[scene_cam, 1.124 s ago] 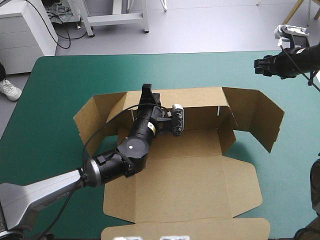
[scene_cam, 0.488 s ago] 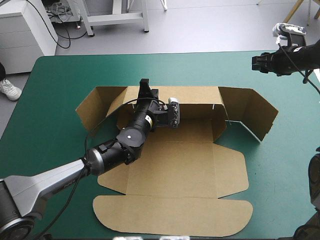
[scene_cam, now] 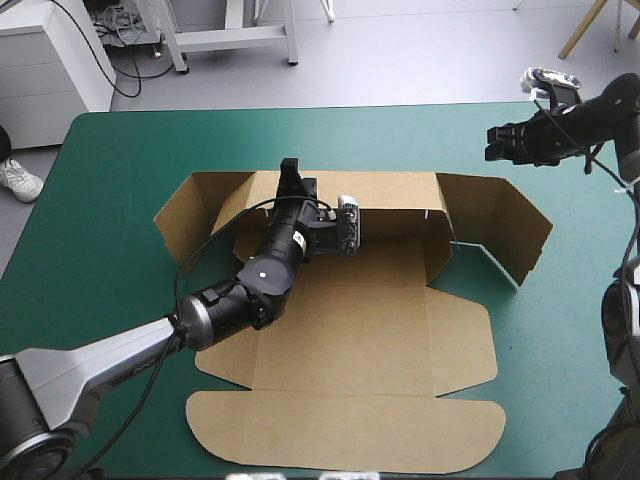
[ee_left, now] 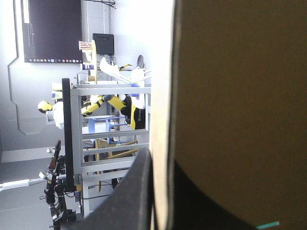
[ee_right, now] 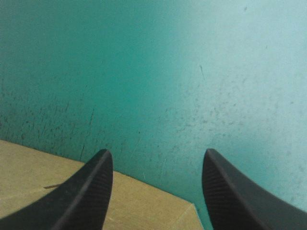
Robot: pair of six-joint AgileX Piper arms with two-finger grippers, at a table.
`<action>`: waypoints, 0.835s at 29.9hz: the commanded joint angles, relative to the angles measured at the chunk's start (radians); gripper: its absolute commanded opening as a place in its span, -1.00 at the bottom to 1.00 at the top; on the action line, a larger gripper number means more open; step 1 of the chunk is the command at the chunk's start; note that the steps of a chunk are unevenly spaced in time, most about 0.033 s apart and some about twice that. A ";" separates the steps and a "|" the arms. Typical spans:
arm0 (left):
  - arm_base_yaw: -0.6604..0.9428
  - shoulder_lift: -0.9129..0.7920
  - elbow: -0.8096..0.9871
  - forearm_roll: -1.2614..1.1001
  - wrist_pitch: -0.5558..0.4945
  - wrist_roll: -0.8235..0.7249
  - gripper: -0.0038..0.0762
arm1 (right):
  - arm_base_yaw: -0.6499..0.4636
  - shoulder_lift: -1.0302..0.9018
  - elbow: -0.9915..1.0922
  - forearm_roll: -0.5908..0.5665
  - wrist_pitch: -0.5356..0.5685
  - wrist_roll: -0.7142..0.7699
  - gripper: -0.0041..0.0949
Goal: Fold the box
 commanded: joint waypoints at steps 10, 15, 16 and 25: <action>-0.005 -0.022 -0.029 0.085 0.044 -0.077 -0.93 | 0.012 -0.108 0.099 0.035 -0.021 -0.056 0.12; -0.005 -0.022 -0.029 0.092 0.046 -0.077 -0.93 | 0.012 -0.142 0.194 0.092 -0.043 -0.103 0.06; -0.005 -0.022 -0.029 0.092 0.046 -0.077 -0.93 | 0.012 -0.156 0.217 0.110 -0.053 -0.116 0.05; -0.005 -0.022 -0.029 0.094 0.044 -0.079 -0.93 | 0.012 -0.348 0.483 0.203 -0.194 -0.235 0.05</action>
